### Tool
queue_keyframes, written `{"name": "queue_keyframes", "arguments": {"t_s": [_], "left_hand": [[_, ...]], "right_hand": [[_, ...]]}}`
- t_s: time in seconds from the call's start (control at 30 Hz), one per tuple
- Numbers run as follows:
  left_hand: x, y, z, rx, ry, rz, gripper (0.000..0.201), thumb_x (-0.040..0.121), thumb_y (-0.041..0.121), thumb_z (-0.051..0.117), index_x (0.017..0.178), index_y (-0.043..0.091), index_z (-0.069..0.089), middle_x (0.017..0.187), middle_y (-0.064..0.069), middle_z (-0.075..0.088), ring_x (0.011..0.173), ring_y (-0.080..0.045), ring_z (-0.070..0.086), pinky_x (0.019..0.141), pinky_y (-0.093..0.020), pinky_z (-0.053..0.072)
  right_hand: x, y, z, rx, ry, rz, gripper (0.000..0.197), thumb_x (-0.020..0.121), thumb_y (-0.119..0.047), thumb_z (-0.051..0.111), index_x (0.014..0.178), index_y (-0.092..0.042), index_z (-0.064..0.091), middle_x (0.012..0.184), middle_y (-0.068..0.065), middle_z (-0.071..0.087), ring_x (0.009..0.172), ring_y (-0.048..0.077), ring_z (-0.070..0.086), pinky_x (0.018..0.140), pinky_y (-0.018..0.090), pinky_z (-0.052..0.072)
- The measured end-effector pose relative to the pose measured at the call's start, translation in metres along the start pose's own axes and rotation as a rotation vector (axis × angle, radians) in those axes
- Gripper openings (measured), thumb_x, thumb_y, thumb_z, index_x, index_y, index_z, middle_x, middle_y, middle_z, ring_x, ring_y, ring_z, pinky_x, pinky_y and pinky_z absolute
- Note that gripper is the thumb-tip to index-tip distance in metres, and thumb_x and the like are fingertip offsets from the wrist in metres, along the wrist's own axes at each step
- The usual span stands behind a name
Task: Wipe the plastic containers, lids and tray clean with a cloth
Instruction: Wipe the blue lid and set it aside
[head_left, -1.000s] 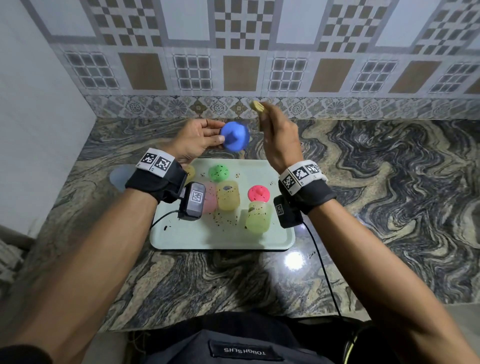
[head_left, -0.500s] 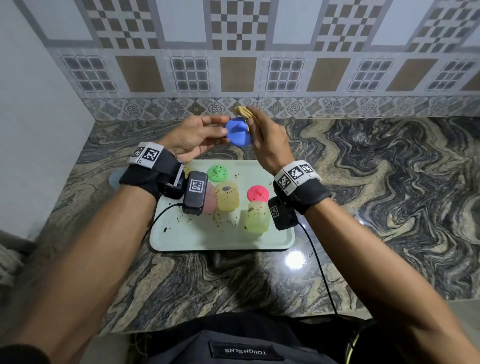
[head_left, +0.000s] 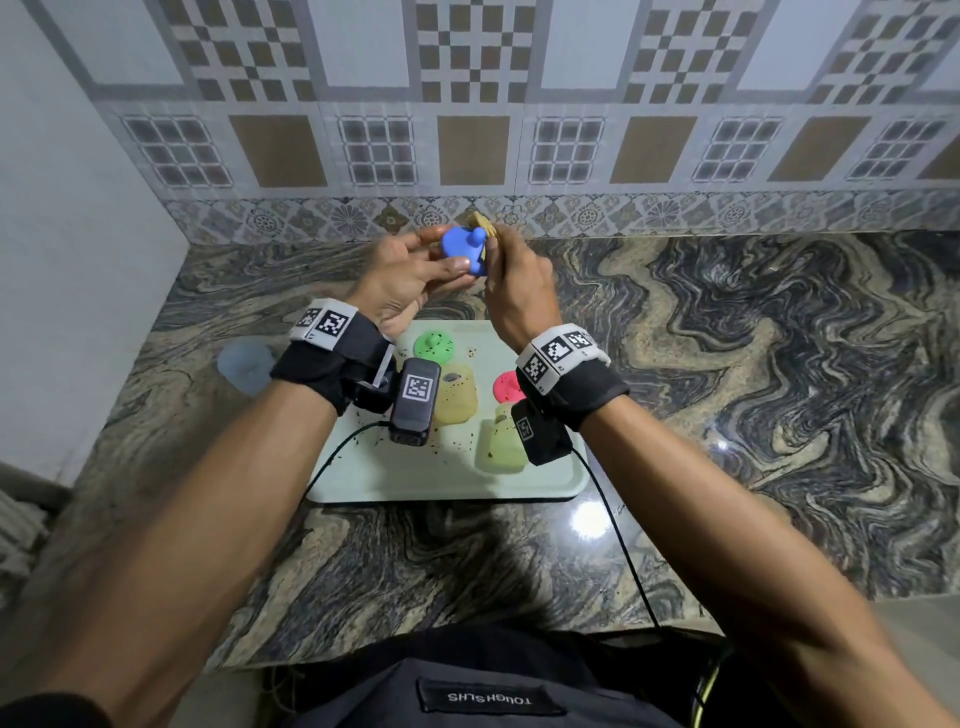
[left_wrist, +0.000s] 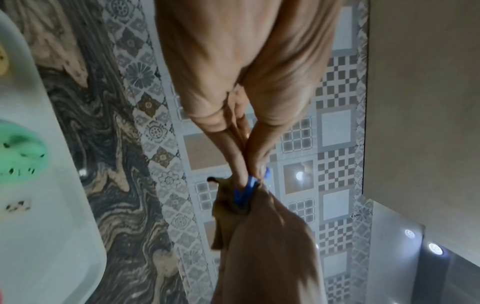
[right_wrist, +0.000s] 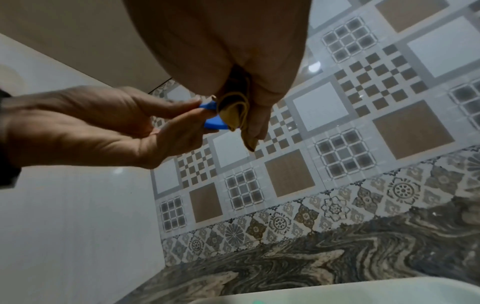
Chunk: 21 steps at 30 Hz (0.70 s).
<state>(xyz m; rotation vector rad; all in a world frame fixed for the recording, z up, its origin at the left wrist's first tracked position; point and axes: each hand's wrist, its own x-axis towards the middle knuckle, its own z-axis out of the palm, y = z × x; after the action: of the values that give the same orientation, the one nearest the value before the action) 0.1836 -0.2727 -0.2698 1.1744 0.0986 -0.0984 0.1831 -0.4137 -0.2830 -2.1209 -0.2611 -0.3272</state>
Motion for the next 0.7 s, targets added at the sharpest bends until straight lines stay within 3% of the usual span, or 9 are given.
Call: {"name": "queue_keyframes", "arguments": {"t_s": [0.13, 0.23, 0.33, 0.4, 0.57, 0.7], "left_hand": [[0.002, -0.005, 0.006, -0.089, 0.042, -0.009, 0.026, 0.088, -0.012, 0.057, 0.108, 0.004, 0.054, 0.088, -0.009, 0.073, 0.074, -0.016, 0.073, 0.065, -0.026, 0.06], [0.005, 0.006, -0.003, -0.092, -0.003, -0.07, 0.021, 0.093, -0.004, 0.053, 0.114, -0.002, 0.054, 0.095, -0.012, 0.072, 0.083, -0.019, 0.073, 0.071, -0.03, 0.06], [0.004, 0.014, -0.011, -0.042, -0.059, -0.095, 0.027, 0.089, -0.011, 0.053, 0.115, -0.003, 0.053, 0.107, -0.015, 0.067, 0.089, -0.021, 0.072, 0.071, -0.027, 0.059], [0.002, 0.014, -0.011, -0.026, -0.088, -0.104, 0.029, 0.088, -0.013, 0.053, 0.115, -0.003, 0.055, 0.102, -0.013, 0.07, 0.087, -0.02, 0.072, 0.07, -0.026, 0.059], [0.006, 0.004, -0.006, -0.198, 0.043, -0.029, 0.036, 0.088, -0.016, 0.052, 0.122, -0.005, 0.051, 0.097, -0.014, 0.069, 0.077, -0.017, 0.073, 0.062, -0.023, 0.058], [0.015, -0.001, -0.009, -0.247, 0.102, 0.008, 0.023, 0.089, -0.015, 0.05, 0.106, -0.004, 0.06, 0.093, -0.012, 0.07, 0.079, -0.016, 0.071, 0.069, -0.022, 0.057]], "right_hand": [[0.005, -0.001, -0.001, -0.003, -0.007, 0.039, 0.032, 0.106, -0.023, 0.035, 0.114, -0.003, 0.059, 0.082, 0.006, 0.058, 0.064, 0.019, 0.049, 0.054, 0.022, 0.029], [0.009, -0.003, -0.007, -0.008, -0.033, 0.002, 0.032, 0.106, -0.02, 0.035, 0.119, -0.005, 0.059, 0.084, 0.005, 0.06, 0.062, 0.004, 0.048, 0.052, 0.011, 0.034], [0.012, -0.007, -0.008, -0.041, -0.065, -0.041, 0.031, 0.105, -0.02, 0.036, 0.122, -0.009, 0.059, 0.095, 0.008, 0.066, 0.076, 0.017, 0.056, 0.061, 0.016, 0.035], [0.014, -0.008, -0.004, -0.033, -0.081, -0.034, 0.031, 0.104, -0.02, 0.037, 0.123, -0.011, 0.059, 0.1, 0.009, 0.066, 0.084, 0.021, 0.058, 0.069, 0.024, 0.041], [0.013, -0.01, 0.01, -0.03, -0.035, -0.033, 0.027, 0.102, -0.02, 0.04, 0.12, -0.007, 0.056, 0.103, 0.017, 0.068, 0.086, 0.032, 0.063, 0.071, 0.032, 0.048], [0.007, -0.012, 0.021, -0.093, -0.028, -0.183, 0.034, 0.098, -0.004, 0.048, 0.131, -0.003, 0.053, 0.125, 0.024, 0.062, 0.095, 0.041, 0.067, 0.079, 0.042, 0.055]]}}
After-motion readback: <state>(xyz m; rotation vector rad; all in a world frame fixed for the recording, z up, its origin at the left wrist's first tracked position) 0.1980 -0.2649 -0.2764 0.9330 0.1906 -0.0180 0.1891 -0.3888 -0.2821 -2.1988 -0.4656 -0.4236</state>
